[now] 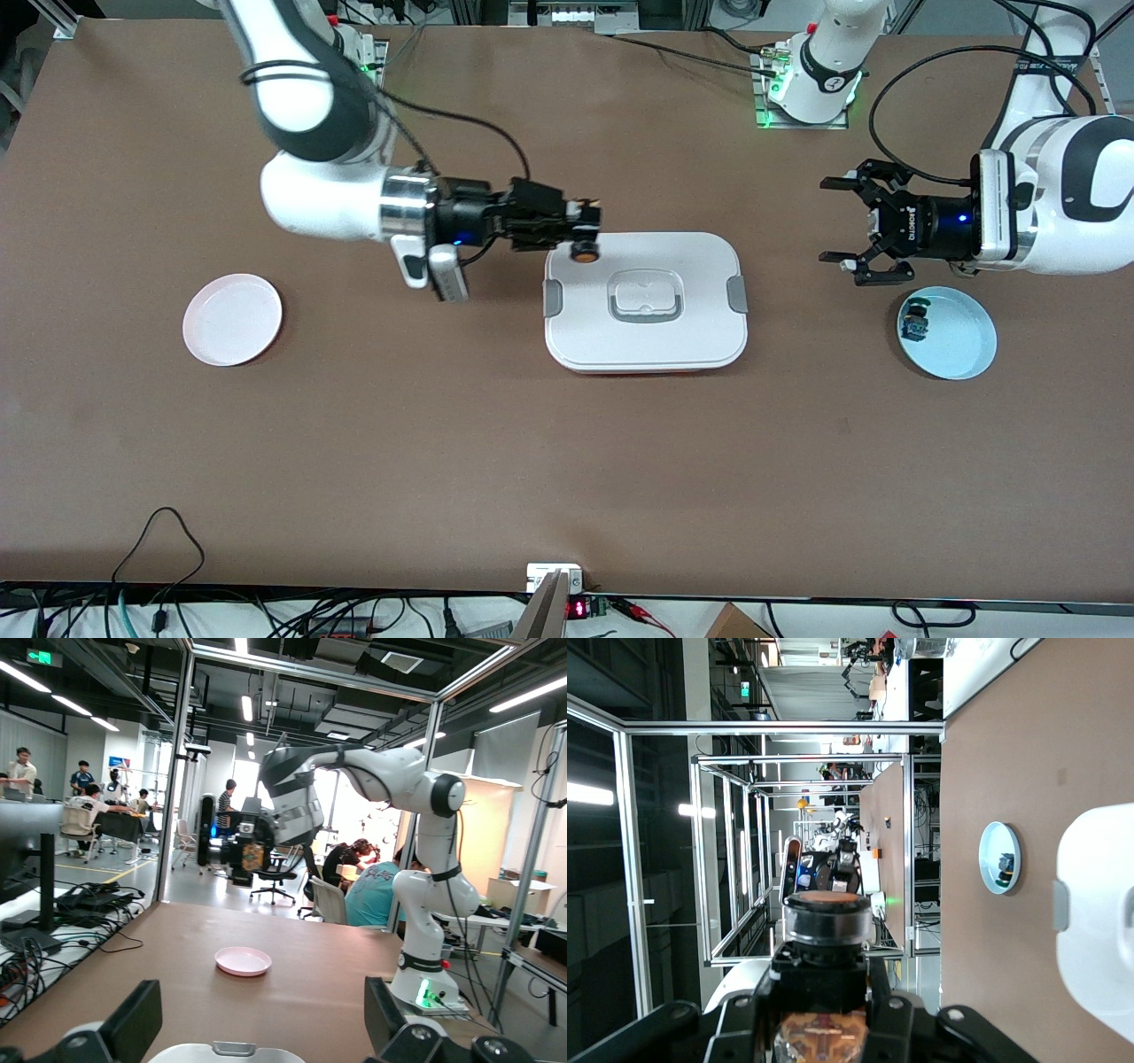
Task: Transfer orange switch to right arm and place
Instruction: 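Open the left gripper and withdraw it while the right gripper pulls back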
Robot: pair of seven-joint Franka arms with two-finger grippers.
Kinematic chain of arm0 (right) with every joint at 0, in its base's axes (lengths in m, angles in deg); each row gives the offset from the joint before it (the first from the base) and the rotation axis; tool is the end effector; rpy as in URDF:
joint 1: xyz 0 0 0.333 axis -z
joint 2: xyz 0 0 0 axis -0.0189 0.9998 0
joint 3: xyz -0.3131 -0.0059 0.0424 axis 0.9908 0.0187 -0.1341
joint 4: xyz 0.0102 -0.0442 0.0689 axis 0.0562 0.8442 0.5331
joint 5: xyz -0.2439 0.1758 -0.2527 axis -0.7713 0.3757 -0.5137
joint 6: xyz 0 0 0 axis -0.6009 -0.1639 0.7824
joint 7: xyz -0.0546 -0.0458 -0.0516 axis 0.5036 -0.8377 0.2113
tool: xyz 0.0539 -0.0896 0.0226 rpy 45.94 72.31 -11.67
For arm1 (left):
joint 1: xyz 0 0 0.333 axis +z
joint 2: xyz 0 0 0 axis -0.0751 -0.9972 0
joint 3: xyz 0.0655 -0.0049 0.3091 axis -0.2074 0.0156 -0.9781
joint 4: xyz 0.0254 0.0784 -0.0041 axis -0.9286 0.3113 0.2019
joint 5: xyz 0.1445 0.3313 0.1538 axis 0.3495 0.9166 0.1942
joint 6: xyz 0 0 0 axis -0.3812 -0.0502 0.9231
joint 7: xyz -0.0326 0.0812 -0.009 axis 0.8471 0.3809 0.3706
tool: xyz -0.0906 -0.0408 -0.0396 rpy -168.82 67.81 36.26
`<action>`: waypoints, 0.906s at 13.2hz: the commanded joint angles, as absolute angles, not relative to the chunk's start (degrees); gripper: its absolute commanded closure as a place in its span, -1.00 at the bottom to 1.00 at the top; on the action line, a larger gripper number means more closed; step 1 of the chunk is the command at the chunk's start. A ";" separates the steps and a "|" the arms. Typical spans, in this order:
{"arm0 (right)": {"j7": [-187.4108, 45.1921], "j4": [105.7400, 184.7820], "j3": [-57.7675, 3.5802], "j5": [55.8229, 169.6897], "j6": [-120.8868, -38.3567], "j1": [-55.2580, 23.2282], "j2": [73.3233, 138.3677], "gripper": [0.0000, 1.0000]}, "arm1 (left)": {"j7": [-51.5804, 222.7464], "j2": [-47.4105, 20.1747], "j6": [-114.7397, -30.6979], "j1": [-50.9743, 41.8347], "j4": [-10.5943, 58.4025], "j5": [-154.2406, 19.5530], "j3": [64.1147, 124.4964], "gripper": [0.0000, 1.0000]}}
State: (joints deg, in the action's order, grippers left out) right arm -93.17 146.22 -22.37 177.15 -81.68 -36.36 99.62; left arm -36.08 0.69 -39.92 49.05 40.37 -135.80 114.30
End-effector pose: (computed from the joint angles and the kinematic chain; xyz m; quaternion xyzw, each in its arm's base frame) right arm 0.5652 0.3649 0.4605 -0.7406 0.0126 -0.0091 0.6717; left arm 0.5493 -0.0345 0.4288 0.5199 -0.4790 0.4326 0.5595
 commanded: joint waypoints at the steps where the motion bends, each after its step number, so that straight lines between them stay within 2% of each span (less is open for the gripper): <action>1: -93.76 149.94 -23.14 170.77 -72.59 -29.70 97.50 1.00 | -31.45 -5.46 -35.29 49.04 33.38 -131.93 115.09 -1.00; 3: -93.94 150.74 -23.14 164.98 -65.64 -24.87 97.41 1.00 | -29.25 -6.54 -33.69 47.47 30.11 -129.55 113.87 -1.00; 4: -93.94 150.74 -23.14 160.94 -63.43 -22.76 97.41 1.00 | -28.63 -6.89 -33.43 43.54 30.01 -129.28 110.99 -1.00; 6: -94.03 150.74 -23.14 152.25 -59.21 -19.24 97.06 1.00 | -28.71 -5.06 -32.82 34.41 29.49 -126.32 100.46 -1.00; 9: -96.04 150.57 -23.14 139.06 -53.84 -14.40 96.97 1.00 | -26.61 0.21 -34.99 24.73 31.14 -117.54 89.03 -1.00; 12: -98.33 150.30 -23.14 126.75 -52.25 -11.67 96.97 1.00 | -19.69 4.17 -39.65 19.88 31.59 -106.20 81.63 -1.00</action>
State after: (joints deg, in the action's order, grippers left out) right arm -96.58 149.48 -22.19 132.35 -53.21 -13.35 98.27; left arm -24.28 -0.01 -36.97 23.08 30.50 -111.83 86.01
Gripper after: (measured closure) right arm 0.595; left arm 0.000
